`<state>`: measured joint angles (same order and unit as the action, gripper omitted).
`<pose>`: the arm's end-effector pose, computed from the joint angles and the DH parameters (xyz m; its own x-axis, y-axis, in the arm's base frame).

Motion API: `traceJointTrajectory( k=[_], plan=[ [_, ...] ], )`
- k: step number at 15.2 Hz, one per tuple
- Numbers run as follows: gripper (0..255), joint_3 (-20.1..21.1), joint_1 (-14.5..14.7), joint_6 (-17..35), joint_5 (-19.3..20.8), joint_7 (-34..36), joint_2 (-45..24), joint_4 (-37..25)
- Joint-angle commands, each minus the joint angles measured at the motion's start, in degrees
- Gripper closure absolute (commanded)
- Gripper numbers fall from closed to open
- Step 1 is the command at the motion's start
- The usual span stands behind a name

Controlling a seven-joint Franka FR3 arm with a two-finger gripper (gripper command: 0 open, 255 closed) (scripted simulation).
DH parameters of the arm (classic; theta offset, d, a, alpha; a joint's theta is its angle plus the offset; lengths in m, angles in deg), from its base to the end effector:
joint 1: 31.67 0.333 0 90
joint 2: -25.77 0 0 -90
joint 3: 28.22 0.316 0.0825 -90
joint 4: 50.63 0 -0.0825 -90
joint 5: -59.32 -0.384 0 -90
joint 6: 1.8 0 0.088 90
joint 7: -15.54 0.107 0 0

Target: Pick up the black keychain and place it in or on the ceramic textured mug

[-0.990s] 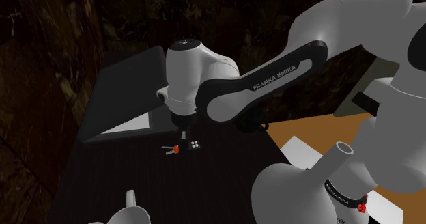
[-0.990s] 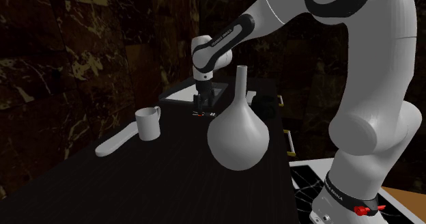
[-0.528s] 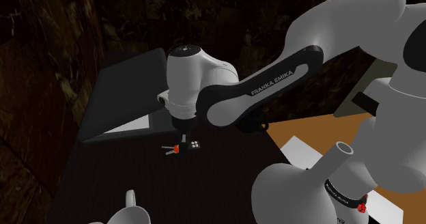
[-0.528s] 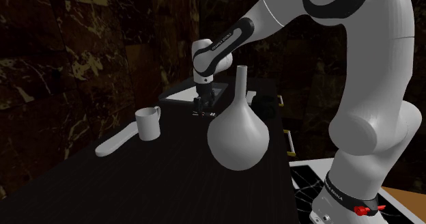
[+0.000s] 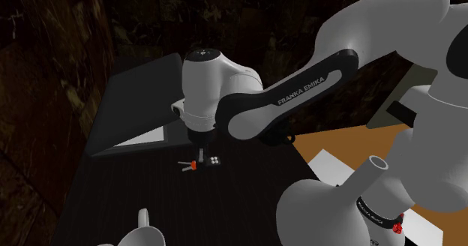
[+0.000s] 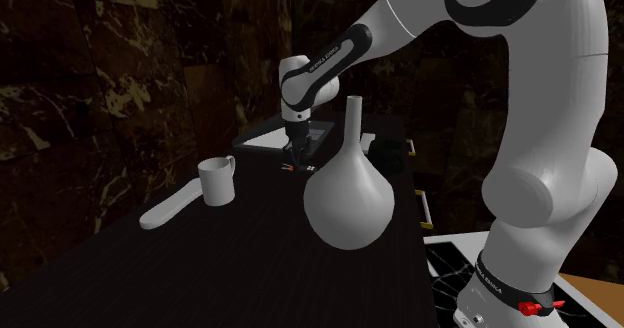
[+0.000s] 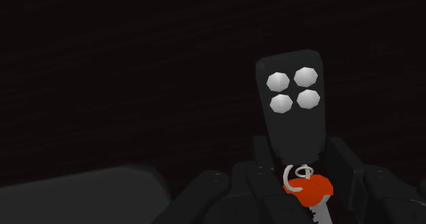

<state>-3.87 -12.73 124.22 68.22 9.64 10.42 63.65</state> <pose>0.4409 0.3966 0.3354 0.5888 0.8075 -0.0366 0.8082 -0.5889 0.0091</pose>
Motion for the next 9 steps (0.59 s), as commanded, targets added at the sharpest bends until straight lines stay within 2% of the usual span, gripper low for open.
traceJointTrajectory(
  k=[1, 4, 9],
  plan=[
    [255, -0.34, -0.26, -0.01, 0.13, -0.01, -0.11, 0.21],
    [255, -0.43, -0.34, 0.16, 0.24, -0.11, -0.35, 0.17],
    [255, 0.00, -0.68, -3.13, -1.02, -0.98, 1.76, -1.23]
  ],
)
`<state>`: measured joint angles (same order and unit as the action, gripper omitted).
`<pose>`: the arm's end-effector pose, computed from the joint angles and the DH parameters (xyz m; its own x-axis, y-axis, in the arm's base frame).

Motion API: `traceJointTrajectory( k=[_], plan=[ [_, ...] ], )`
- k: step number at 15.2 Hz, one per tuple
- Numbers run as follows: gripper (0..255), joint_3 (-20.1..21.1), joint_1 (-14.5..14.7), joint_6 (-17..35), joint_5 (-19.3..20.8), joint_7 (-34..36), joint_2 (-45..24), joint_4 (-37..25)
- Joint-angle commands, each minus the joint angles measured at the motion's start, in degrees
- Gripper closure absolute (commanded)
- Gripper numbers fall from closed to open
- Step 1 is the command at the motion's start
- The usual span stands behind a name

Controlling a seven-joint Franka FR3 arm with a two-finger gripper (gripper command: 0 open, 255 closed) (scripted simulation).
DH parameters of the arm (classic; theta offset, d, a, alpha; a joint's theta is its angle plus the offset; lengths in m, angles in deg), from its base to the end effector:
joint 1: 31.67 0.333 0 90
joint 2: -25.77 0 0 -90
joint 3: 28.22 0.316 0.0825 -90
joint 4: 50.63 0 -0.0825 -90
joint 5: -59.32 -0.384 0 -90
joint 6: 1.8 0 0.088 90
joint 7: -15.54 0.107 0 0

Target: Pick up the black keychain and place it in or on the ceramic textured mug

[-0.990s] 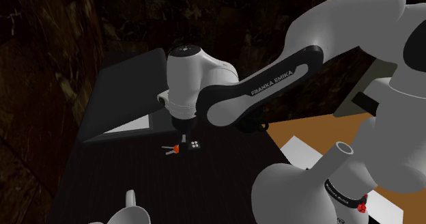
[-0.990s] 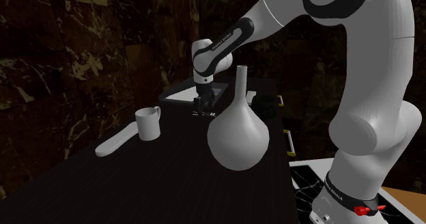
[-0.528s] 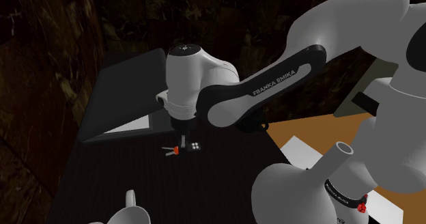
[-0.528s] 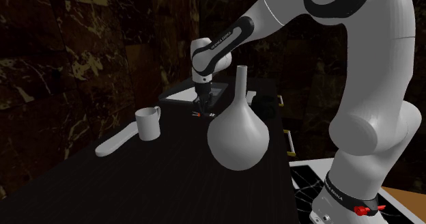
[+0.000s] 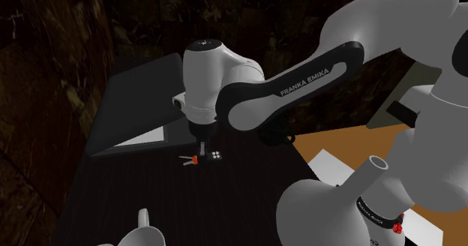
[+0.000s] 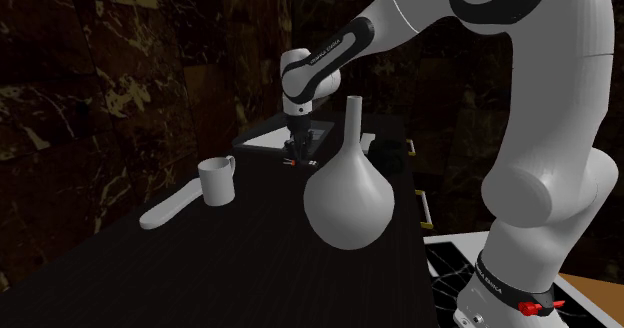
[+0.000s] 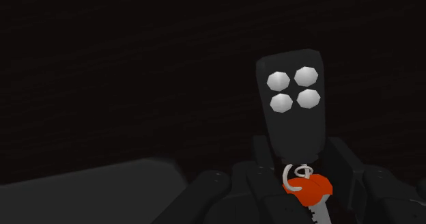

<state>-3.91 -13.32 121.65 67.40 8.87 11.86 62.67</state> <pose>0.4453 0.3909 0.3528 0.5956 0.8022 -0.0428 0.8031 -0.5957 0.0102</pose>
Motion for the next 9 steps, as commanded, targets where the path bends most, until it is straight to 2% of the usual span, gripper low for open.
traceJointTrajectory(
  k=[1, 9],
  plan=[
    [255, 0.10, -0.15, -1.23, -0.42, -0.37, 0.71, -0.57],
    [255, 0.50, -0.49, -6.69, -2.02, -1.50, 3.46, -3.58]
  ],
)
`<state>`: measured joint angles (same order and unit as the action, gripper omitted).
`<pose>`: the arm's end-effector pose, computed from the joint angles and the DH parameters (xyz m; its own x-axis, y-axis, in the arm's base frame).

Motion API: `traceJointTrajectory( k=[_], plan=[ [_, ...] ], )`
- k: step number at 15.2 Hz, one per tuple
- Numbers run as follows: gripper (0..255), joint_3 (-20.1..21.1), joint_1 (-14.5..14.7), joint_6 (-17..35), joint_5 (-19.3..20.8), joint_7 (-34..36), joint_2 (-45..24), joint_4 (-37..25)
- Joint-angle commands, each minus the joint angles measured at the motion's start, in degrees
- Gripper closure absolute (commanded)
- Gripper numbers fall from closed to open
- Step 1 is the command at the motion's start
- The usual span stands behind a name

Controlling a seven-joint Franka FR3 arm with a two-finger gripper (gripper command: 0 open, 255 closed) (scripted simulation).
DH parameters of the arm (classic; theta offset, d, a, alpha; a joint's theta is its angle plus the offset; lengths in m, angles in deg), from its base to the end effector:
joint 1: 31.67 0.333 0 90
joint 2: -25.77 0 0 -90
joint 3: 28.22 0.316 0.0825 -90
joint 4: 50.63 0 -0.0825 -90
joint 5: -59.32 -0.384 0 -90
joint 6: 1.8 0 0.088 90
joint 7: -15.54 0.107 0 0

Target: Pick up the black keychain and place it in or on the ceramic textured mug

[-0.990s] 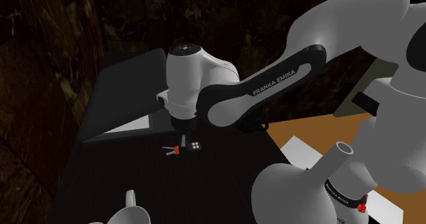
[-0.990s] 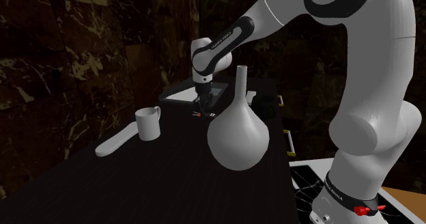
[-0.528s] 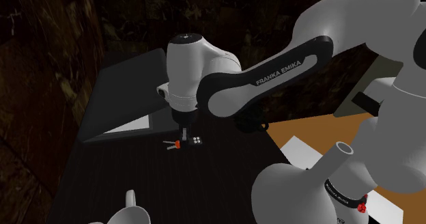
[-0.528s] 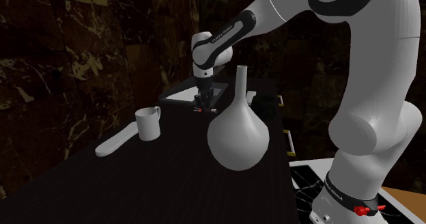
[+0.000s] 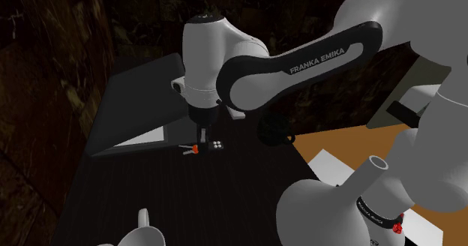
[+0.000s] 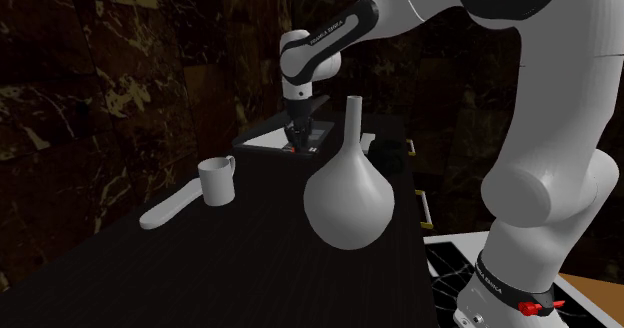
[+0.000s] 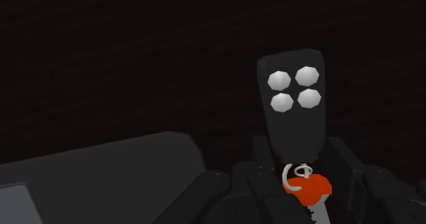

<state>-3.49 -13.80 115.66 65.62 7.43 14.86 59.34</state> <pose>0.4470 0.3903 0.3991 0.5954 0.8023 -0.0427 0.8032 -0.5956 0.0102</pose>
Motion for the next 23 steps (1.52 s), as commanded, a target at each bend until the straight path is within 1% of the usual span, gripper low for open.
traceJointTrajectory(
  k=[1, 19, 23],
  plan=[
    [255, 0.12, -0.04, -1.40, -0.41, -0.19, 0.75, -0.69],
    [255, 0.45, -0.24, -14.24, -2.20, -1.59, 3.94, -10.71],
    [255, -1.42, -3.07, -12.28, -5.72, -7.07, 12.55, -1.05]
  ],
)
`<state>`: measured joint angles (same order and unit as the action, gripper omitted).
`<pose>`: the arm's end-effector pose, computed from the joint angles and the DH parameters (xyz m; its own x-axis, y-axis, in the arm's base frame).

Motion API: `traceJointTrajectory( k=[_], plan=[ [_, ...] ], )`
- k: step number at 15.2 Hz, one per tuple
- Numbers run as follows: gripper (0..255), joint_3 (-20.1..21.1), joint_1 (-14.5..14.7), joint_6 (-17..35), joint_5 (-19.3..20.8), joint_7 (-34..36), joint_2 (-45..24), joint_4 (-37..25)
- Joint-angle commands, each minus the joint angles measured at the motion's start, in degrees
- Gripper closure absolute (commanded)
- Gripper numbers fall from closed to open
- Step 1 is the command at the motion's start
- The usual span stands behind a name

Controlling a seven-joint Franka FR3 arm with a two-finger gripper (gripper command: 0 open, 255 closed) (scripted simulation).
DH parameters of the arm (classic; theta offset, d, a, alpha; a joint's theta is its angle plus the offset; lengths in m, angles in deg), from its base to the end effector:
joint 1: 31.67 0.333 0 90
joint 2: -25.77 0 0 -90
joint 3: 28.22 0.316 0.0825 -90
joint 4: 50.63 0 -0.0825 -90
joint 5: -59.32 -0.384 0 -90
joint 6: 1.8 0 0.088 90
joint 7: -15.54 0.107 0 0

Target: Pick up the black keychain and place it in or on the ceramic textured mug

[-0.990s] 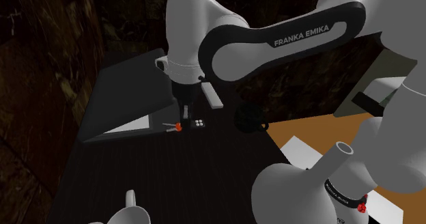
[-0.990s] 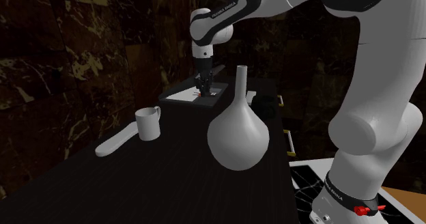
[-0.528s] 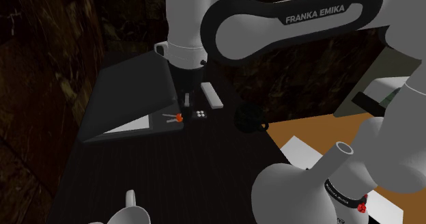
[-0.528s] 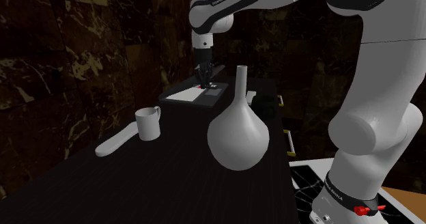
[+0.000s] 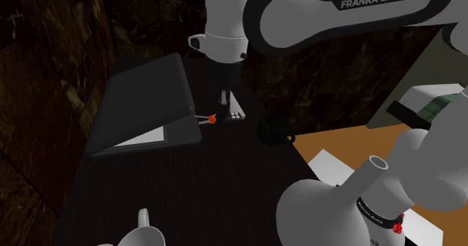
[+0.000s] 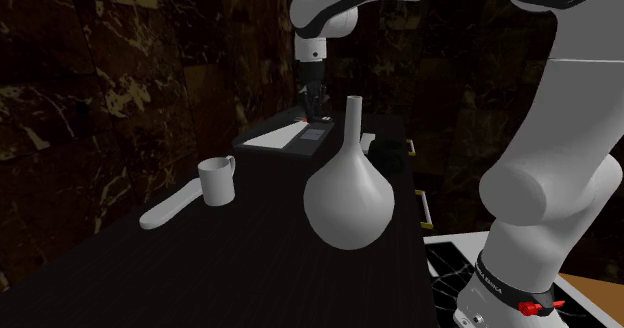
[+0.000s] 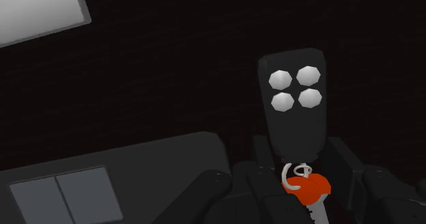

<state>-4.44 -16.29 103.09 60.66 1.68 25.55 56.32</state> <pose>0.4345 0.3511 0.5039 0.5960 0.8018 -0.0433 0.8028 -0.5961 0.0107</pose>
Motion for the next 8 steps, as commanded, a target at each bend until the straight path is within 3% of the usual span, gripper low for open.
traceJointTrajectory(
  k=[1, 8],
  plan=[
    [255, -1.08, -1.12, 0.61, -1.50, -2.73, 3.90, 4.14],
    [255, -6.58, -3.68, 1.34, -4.76, -12.45, 16.88, 17.25]
  ],
)
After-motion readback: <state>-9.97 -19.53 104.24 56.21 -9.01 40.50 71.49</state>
